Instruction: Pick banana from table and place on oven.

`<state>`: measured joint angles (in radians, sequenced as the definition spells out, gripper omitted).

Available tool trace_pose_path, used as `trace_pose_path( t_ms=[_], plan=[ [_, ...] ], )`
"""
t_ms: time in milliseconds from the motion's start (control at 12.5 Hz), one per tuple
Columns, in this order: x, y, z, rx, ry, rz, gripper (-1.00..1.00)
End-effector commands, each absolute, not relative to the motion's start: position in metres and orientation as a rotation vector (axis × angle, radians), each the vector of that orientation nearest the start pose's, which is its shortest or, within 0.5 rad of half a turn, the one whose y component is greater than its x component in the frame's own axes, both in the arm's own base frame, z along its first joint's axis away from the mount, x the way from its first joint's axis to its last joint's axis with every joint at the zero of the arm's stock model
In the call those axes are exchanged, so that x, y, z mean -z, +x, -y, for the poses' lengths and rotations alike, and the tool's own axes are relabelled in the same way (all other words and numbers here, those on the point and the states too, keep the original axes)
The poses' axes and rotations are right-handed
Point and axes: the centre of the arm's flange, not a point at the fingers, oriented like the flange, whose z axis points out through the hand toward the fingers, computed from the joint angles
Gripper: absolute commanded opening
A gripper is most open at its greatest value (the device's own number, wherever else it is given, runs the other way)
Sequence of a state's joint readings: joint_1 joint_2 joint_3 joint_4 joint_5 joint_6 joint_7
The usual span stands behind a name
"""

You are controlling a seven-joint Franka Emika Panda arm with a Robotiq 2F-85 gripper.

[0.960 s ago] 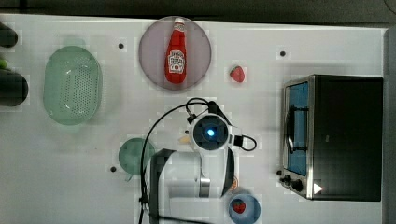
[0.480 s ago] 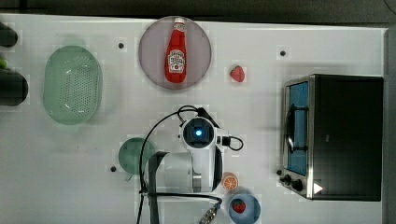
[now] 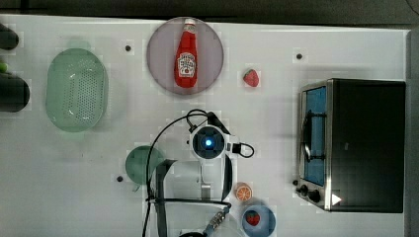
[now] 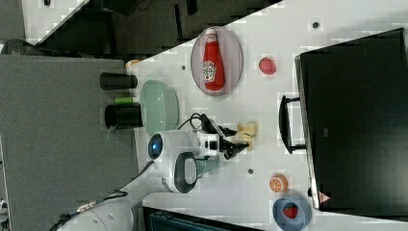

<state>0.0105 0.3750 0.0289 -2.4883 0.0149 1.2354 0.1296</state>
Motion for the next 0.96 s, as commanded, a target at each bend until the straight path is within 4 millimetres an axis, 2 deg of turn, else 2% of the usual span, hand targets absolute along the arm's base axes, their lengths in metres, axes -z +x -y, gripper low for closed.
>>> trace_pose_path(
  t_ms=[80, 240, 320, 400, 640, 800, 960],
  plan=[
    [-0.155, 0.467, -0.011, -0.023, -2.809, -1.403, -0.45],
    [-0.165, 0.475, -0.014, 0.012, -2.800, -1.391, -0.45],
    [-0.180, 0.484, -0.014, 0.061, -2.785, -1.384, -0.45],
    [-0.205, 0.497, -0.012, 0.129, -2.760, -1.382, -0.46],
    [-0.304, 0.524, -0.008, 0.191, -2.740, -1.383, -0.45],
    [-0.381, 0.527, -0.003, 0.148, -2.753, -1.407, -0.46],
    [-0.455, 0.520, 0.012, 0.097, -2.750, -1.456, -0.45]
  ],
)
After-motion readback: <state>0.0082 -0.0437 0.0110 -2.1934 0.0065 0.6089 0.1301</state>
